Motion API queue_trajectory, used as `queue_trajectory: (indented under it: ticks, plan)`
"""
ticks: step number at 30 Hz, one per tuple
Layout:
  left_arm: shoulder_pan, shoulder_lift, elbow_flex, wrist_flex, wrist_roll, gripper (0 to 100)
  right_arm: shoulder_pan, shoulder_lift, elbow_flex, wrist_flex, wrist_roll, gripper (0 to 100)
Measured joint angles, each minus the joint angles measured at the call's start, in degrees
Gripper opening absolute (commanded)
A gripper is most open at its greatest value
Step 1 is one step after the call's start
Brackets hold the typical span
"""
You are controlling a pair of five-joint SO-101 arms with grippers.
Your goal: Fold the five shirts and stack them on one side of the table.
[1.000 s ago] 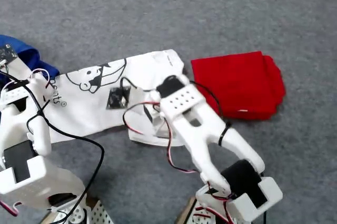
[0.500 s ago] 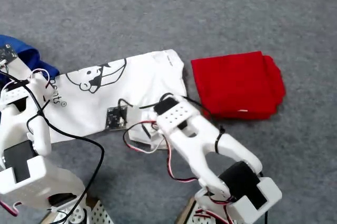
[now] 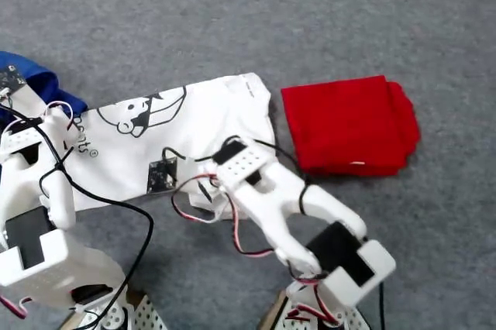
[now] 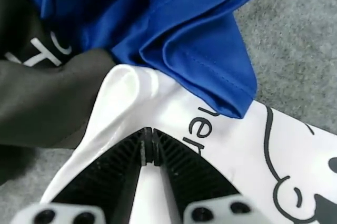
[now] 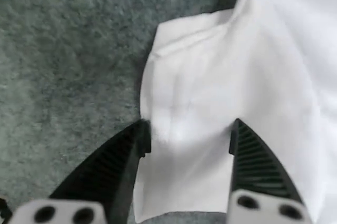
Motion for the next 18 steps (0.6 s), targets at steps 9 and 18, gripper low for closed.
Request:
queue_trajectory:
  ticks: [9,18]
  plan:
    - [0.0,0.0,0.0,0.0,0.0,2,0.62,8.35,-11.43,6.59,0.0,12.5]
    - [0.0,0.0,0.0,0.0,0.0,2,2.37,11.52,-15.56,6.86,-3.16,4.1]
